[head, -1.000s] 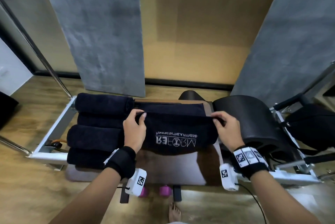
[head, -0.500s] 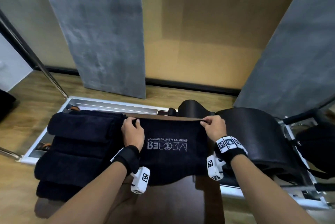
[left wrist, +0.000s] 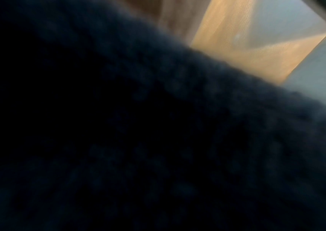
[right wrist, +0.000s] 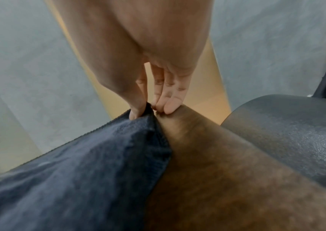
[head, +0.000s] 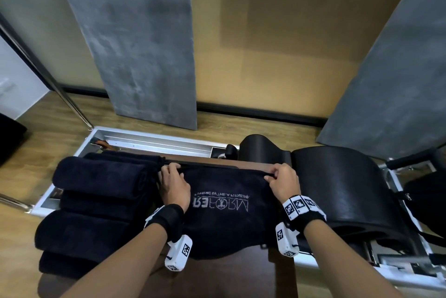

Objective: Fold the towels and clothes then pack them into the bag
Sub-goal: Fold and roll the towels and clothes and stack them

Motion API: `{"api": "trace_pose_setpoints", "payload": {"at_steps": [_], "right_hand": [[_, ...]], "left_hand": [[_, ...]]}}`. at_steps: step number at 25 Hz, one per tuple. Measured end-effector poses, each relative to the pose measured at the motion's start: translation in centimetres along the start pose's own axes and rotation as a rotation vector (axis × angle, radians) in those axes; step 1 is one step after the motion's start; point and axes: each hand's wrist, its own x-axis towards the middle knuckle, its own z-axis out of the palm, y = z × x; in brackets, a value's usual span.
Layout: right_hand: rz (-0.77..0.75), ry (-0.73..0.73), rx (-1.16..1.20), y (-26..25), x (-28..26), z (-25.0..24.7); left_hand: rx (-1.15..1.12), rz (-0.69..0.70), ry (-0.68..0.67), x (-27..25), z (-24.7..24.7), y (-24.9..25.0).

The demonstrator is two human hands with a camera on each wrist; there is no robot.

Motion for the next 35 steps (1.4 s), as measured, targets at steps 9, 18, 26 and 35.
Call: {"api": "trace_pose_setpoints", "payload": {"at_steps": [9,18,26,35], "right_hand": [[-0.016,0.147,0.414,-0.9,-3.3,-4.3],[-0.149,0.344,0.684,-2.2,-12.2,-12.5],[-0.281,0.455,0.795,-7.0,-19.5,-19.0],[-0.341,0.574,0.819,-9.3,-24.7,-21.6]], "left_hand": [[-0.381,0.123,0.111,-3.0,-4.2,-0.1],[-0.699,0.447,0.277,-6.9,-15.9,-0.8],[-1.051,0.395,0.102,-7.9,-24.5,-0.9],[-1.162,0.469,0.061,-9.6,-27.6,-1.1]]}}
